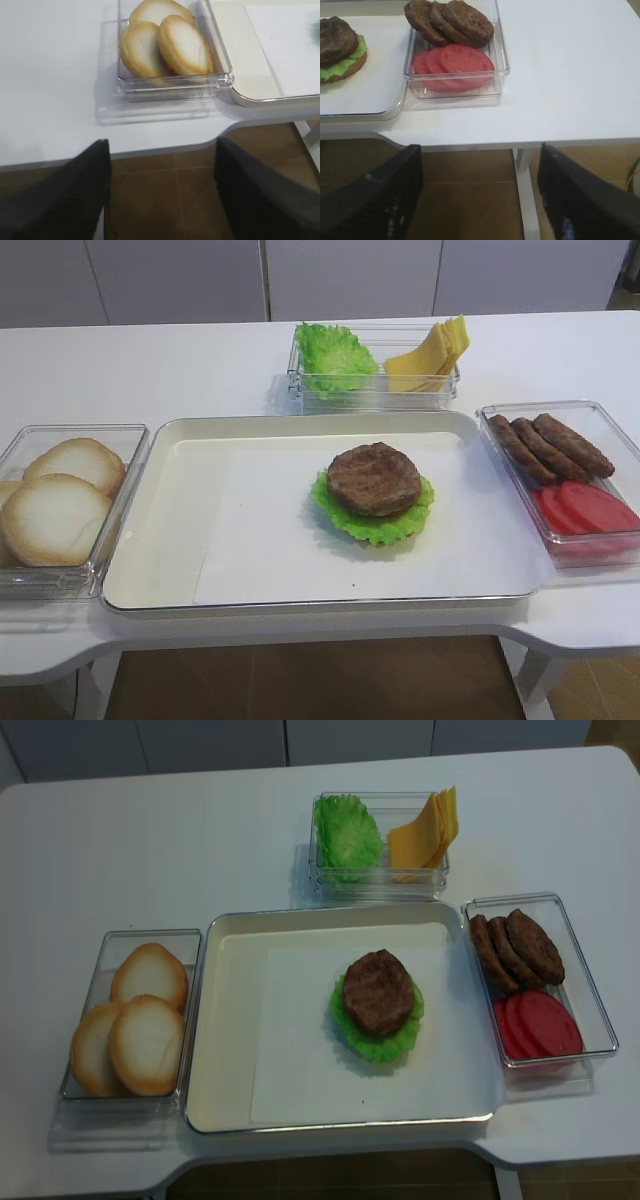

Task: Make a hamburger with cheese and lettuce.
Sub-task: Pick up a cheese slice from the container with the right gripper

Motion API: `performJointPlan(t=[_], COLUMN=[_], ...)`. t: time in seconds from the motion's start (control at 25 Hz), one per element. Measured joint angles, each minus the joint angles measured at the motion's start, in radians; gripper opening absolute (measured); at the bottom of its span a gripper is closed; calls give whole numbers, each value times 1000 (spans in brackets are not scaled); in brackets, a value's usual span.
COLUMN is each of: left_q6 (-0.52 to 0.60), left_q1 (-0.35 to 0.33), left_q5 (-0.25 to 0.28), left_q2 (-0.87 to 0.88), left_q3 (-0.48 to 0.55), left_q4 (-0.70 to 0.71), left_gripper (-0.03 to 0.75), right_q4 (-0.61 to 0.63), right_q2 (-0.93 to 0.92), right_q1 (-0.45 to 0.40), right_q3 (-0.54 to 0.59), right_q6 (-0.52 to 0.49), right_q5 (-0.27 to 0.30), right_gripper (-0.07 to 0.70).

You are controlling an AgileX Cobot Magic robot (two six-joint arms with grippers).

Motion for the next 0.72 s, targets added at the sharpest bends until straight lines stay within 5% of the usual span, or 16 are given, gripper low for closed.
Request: performJointPlan(t=[0.52, 0.72], left_q6=[0, 0], left_q1=[0, 0], left_q5=[0, 0], left_q2=[0, 0], left_q3=[0, 0], left_q4=[0, 0], left_gripper=[476, 476], right_q4=[0, 20], right_q2=[0, 0], right_q1=[0, 0], right_q3=[0, -2], right_q6=[-2, -84], right_q5=[0, -7], right_gripper=[545, 545])
